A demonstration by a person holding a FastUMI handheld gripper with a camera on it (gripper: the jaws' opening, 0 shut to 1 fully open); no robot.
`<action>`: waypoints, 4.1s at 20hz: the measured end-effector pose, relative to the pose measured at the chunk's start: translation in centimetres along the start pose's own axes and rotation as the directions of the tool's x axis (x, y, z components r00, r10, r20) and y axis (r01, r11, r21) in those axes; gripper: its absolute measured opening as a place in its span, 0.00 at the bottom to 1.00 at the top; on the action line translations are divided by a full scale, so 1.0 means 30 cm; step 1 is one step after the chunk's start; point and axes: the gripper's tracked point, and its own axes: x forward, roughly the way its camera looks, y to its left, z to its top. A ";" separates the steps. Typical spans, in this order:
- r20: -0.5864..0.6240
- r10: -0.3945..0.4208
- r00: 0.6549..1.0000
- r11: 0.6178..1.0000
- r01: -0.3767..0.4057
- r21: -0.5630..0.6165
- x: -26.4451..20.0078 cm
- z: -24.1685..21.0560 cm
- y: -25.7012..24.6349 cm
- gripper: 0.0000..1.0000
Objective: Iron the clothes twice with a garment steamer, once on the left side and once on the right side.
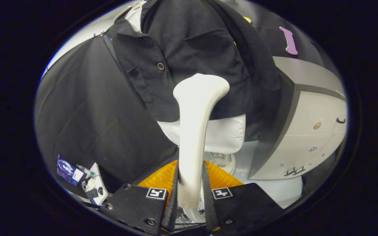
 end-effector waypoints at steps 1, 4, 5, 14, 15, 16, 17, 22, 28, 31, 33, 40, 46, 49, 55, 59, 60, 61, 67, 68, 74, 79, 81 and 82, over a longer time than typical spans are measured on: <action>0.011 0.003 1.000 1.000 -0.003 -0.005 -0.020 0.013 0.013 0.37; 0.051 0.025 0.998 1.000 -0.024 -0.020 -0.076 0.069 0.065 0.37; 0.066 0.034 0.997 0.999 -0.032 -0.029 -0.097 0.087 0.088 0.37; 0.203 0.137 0.970 0.983 -0.108 -0.148 -0.271 0.283 0.383 0.37; 0.212 0.155 0.965 0.980 -0.123 -0.156 -0.281 0.301 0.426 0.37; 0.220 0.171 0.960 0.977 -0.136 -0.166 -0.293 0.326 0.469 0.37; 0.230 0.184 0.956 0.974 -0.146 -0.173 -0.303 0.345 0.501 0.37; 0.277 0.249 0.928 0.956 -0.190 -0.223 -0.322 0.487 0.703 0.37; 0.333 0.305 0.892 0.934 -0.212 -0.288 -0.323 0.699 0.875 0.38; 0.362 0.311 0.879 0.932 -0.207 -0.297 -0.302 0.811 0.920 0.37; 0.379 0.307 0.873 0.935 -0.204 -0.289 -0.283 0.874 0.930 0.37; 0.369 0.275 0.888 0.950 -0.191 -0.248 -0.174 0.962 0.894 0.38; 0.313 0.287 0.906 0.945 -0.213 -0.249 -0.099 0.898 0.877 0.37; 0.281 0.281 0.917 0.947 -0.218 -0.236 -0.070 0.846 0.852 0.38; 0.222 0.275 0.935 0.950 -0.229 -0.213 -0.017 0.743 0.808 0.38; 0.181 0.259 0.949 0.954 -0.223 -0.198 0.026 0.665 0.767 0.38; 0.171 0.257 0.951 0.955 -0.223 -0.195 0.036 0.649 0.759 0.38; 0.163 0.255 0.953 0.956 -0.223 -0.190 0.044 0.632 0.753 0.38; 0.128 0.247 0.961 0.959 -0.223 -0.176 0.087 0.564 0.718 0.38; 0.123 0.246 0.962 0.960 -0.224 -0.167 0.096 0.556 0.711 0.38; 0.092 0.231 0.969 0.966 -0.217 -0.138 0.147 0.507 0.683 0.38; 0.052 0.219 0.974 0.968 -0.211 -0.135 0.176 0.435 0.646 0.38; 0.033 0.214 0.976 0.970 -0.208 -0.128 0.195 0.403 0.644 0.38; 0.024 0.213 0.977 0.970 -0.208 -0.124 0.207 0.387 0.640 0.38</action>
